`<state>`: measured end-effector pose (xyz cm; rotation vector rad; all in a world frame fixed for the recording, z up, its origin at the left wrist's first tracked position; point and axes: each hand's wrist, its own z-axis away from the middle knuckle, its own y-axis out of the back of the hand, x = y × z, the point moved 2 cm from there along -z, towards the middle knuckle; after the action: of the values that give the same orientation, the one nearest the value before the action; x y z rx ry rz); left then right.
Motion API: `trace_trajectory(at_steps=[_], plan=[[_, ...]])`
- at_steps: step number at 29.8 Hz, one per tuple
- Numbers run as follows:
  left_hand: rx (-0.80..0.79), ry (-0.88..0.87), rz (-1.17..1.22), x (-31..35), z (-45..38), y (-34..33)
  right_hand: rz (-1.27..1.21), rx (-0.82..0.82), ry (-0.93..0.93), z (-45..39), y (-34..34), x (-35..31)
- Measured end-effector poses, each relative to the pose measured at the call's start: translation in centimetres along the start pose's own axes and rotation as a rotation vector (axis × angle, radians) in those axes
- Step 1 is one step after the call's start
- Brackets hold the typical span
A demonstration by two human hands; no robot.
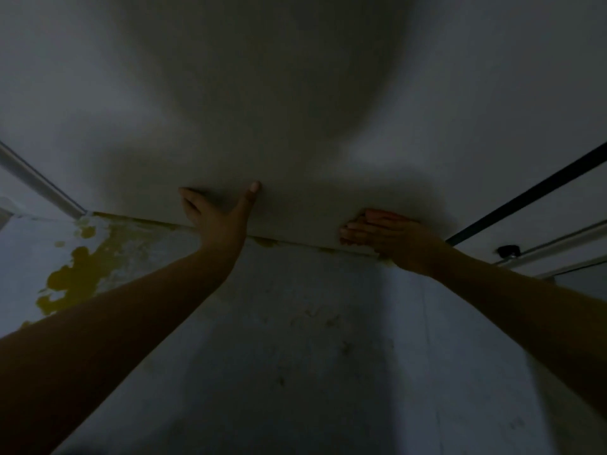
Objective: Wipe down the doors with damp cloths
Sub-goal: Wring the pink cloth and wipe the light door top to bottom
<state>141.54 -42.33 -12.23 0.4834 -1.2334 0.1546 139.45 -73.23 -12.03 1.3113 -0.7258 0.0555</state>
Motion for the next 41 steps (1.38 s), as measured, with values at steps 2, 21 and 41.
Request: trace_trajectory(at_steps=[2, 21, 41], plan=[[0.002, -0.002, 0.008, 0.2, 0.1, 0.2, 0.066, 0.089, -0.043, 0.2, 1.6, 0.6], [0.032, 0.008, 0.160, 2.1, -0.1, 0.9, 0.255, 0.145, -0.135, -7.1, 5.1, 1.7], [-0.014, -0.019, 0.347, 3.1, 0.3, 1.7, 0.445, 0.250, -0.166, -14.4, 6.2, 0.7]])
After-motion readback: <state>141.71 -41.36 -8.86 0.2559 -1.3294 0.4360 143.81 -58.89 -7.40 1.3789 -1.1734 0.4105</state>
